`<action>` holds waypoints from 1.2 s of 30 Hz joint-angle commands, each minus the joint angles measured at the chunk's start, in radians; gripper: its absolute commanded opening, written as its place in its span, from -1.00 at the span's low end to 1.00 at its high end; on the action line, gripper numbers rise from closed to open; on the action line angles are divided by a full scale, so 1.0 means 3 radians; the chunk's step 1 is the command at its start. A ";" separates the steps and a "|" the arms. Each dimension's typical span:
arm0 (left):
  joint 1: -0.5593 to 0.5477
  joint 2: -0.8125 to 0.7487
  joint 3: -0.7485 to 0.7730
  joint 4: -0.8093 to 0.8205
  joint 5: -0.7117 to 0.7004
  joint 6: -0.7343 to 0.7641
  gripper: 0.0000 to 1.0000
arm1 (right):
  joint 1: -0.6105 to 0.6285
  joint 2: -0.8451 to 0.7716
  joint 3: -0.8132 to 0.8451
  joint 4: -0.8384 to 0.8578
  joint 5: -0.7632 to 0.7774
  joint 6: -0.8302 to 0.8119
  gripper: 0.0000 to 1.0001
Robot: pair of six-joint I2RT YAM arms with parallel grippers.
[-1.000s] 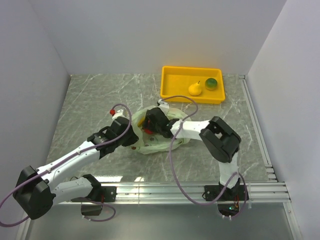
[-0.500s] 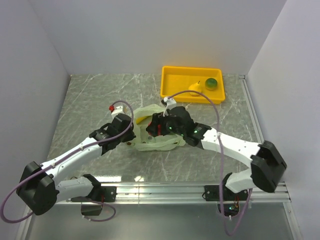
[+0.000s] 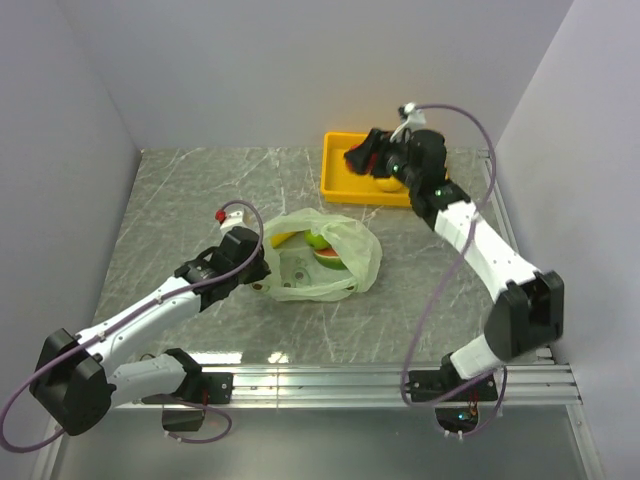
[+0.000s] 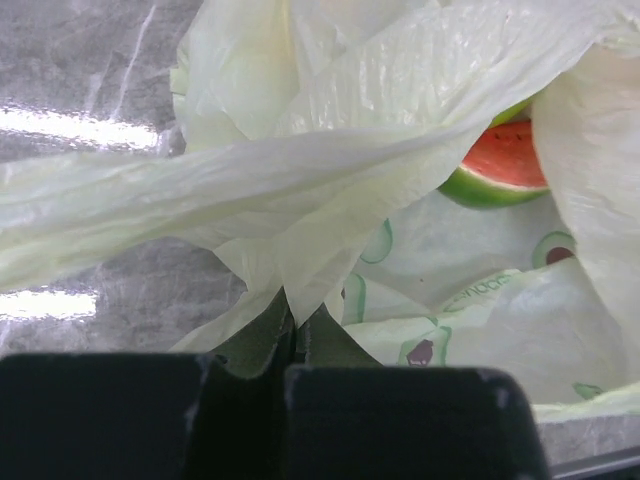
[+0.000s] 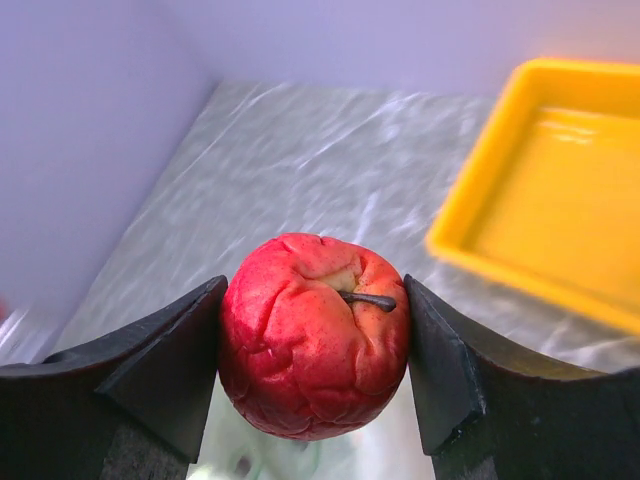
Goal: Untie the knot of the plastic bag and take out the fruit
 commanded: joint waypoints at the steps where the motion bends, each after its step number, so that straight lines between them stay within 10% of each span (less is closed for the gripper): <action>1: 0.0011 -0.0124 -0.0029 0.0078 0.0116 -0.0069 -0.99 | -0.0433 0.0536 0.0389 -0.0018 0.0075 0.0356 -1.00; 10: 0.0011 0.0044 0.0155 -0.0065 0.0233 -0.0028 -0.99 | -0.0904 0.2070 0.1712 -0.0304 0.0434 0.0583 -0.75; 14: 0.0011 0.0095 0.0196 -0.0085 0.0244 -0.0054 -0.99 | -0.0909 0.2383 0.1980 -0.0350 0.0393 0.0532 0.23; 17: 0.0011 0.0116 0.0207 -0.0085 0.0239 -0.0064 -0.99 | -0.0904 0.2394 0.1934 -0.0253 0.0423 0.0486 0.58; 29: 0.0011 0.0086 0.0212 -0.0182 0.0167 -0.0033 -0.99 | -0.0710 0.1613 0.1663 -0.0518 0.0531 -0.0026 0.67; 36: 0.0011 0.0004 0.0151 -0.0121 0.0151 0.0018 -0.99 | 0.0215 0.0579 0.0770 -0.0672 0.0495 -0.0695 0.51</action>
